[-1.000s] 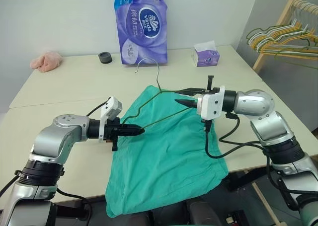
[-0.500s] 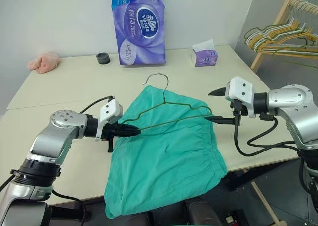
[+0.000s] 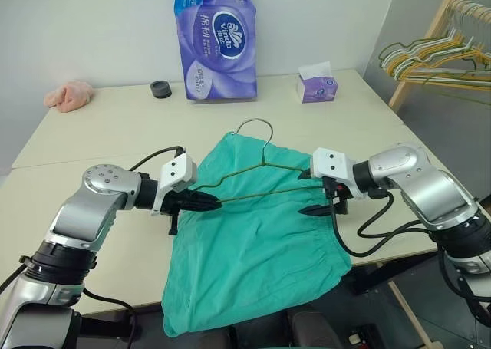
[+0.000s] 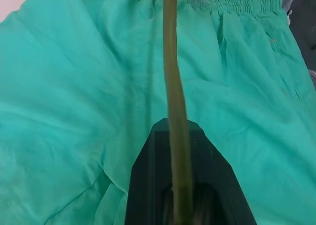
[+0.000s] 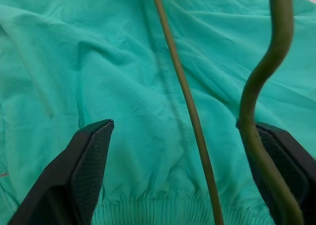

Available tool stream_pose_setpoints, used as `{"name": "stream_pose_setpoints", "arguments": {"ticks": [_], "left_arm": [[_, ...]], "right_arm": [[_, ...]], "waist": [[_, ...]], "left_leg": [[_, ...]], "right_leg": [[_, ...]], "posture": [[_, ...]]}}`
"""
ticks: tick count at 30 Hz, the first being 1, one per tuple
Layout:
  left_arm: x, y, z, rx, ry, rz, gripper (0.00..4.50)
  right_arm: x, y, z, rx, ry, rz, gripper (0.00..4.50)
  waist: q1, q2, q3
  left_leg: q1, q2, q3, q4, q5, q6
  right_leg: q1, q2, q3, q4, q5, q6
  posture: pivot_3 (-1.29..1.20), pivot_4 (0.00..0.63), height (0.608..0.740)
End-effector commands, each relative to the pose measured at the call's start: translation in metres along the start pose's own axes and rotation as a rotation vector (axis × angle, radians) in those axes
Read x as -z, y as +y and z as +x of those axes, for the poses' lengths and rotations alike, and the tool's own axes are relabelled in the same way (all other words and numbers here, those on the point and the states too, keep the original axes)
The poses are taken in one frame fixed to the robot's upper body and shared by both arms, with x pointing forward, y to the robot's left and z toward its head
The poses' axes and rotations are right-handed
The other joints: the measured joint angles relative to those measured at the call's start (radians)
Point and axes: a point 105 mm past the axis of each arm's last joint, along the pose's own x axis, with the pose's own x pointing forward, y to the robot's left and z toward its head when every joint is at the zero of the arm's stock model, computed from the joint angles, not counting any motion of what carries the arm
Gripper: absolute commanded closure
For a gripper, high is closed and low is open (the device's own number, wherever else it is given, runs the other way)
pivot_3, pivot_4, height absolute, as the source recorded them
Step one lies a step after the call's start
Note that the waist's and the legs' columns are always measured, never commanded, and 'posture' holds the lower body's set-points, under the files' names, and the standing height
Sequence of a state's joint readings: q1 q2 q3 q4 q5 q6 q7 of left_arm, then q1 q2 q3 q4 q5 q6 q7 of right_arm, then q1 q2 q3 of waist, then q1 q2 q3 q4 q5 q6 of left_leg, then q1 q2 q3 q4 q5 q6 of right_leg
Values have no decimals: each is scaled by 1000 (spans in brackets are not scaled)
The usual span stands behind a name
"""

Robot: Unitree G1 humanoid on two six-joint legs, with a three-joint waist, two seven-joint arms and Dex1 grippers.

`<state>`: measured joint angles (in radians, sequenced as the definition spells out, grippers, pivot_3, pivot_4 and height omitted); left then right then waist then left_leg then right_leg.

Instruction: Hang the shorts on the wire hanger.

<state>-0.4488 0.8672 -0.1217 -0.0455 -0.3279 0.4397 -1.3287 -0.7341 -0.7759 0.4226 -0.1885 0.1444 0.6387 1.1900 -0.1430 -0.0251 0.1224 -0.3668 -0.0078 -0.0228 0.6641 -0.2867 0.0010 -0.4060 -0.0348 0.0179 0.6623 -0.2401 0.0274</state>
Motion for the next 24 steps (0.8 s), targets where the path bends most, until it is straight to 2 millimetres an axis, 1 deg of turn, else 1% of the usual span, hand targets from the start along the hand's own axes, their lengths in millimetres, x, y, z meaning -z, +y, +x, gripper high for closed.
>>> {"name": "stream_pose_setpoints", "arguments": {"ticks": [1,10,11,14,18,21,23,24], "left_arm": [[-7,-1,-3,-8,-4,56,4500],[-10,-2,1,-4,-26,59,4500],[-10,-2,1,-2,-27,61,4500],[-11,-3,2,4,-39,63,4500],[-12,5,1,-49,-71,41,4500],[-12,19,-2,-131,-102,4,3739],[-14,24,-6,-173,-141,-28,3191],[-15,30,-8,-218,-170,-34,2842]], "right_arm": [[-11,-4,-2,-1,-8,-39,1309],[-10,0,5,-14,-2,-36,4336],[-9,1,6,-13,-1,-37,4441],[-8,1,6,-13,0,-37,4441],[-6,2,5,-5,-11,-20,4441],[-4,3,0,-1,-27,26,4500],[1,5,-6,2,-32,83,4500],[5,6,-10,5,-33,118,4500]], "waist": [[0,0,0],[0,0,0],[0,0,0],[0,0,0],[0,0,0],[2,0,0],[2,0,0],[2,0,0]], "left_leg": [[0,0,0,0,0,0],[0,0,0,0,0,0],[0,0,0,0,0,0],[0,0,0,0,0,0],[0,0,0,0,0,0],[0,0,0,0,0,0],[0,0,-1,1,0,0],[0,0,-1,1,0,0]], "right_leg": [[0,0,0,0,0,-1],[0,0,0,0,0,-1],[0,0,0,0,0,-1],[0,0,0,0,0,-1],[0,0,0,0,0,-1],[0,0,0,0,0,-1],[0,-1,-1,0,1,-1],[0,-1,0,0,1,-1]], "posture": [[-188,79,740],[-196,80,740],[-196,80,740],[-195,79,740],[-193,78,740],[-192,77,740],[-196,77,740],[-199,78,740]]}}
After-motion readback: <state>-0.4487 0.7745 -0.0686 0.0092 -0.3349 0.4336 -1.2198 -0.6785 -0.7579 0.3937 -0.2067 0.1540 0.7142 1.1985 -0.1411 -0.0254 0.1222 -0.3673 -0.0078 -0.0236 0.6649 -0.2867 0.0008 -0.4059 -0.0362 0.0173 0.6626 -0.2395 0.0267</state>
